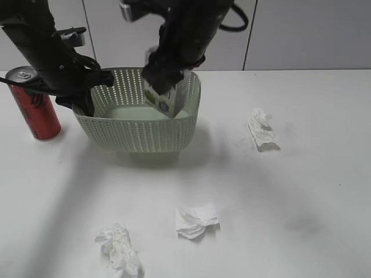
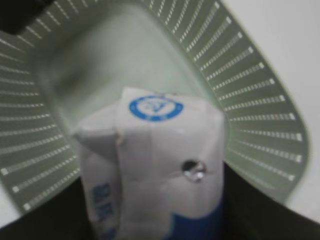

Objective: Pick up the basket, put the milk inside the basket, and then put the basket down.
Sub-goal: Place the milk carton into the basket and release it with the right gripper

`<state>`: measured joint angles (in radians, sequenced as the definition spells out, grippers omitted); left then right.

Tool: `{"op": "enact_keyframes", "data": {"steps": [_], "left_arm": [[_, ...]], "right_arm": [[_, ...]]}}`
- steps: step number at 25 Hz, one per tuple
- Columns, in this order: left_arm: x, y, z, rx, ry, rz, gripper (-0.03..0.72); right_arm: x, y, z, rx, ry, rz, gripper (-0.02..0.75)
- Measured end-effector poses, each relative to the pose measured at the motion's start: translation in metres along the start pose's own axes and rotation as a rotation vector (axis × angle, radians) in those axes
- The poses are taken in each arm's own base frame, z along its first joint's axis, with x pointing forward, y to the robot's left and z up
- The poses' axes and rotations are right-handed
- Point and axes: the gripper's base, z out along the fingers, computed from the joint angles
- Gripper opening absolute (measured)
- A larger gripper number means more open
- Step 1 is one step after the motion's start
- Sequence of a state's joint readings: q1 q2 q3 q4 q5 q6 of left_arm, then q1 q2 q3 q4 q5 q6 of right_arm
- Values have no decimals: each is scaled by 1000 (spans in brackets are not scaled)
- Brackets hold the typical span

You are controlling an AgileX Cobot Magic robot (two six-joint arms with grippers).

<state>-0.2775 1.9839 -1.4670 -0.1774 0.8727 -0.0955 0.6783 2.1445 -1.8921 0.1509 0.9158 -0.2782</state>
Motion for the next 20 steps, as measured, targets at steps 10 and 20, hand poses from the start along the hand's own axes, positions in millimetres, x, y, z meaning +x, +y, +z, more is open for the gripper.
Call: {"op": "enact_keyframes", "data": {"steps": [10, 20], "left_arm": [[0, 1, 0, -14, -3, 11, 5], [-1, 1, 0, -14, -6, 12, 5]], "right_arm": [[10, -4, 51, -2, 37, 25, 401], [-17, -7, -18, 19, -44, 33, 588]]}}
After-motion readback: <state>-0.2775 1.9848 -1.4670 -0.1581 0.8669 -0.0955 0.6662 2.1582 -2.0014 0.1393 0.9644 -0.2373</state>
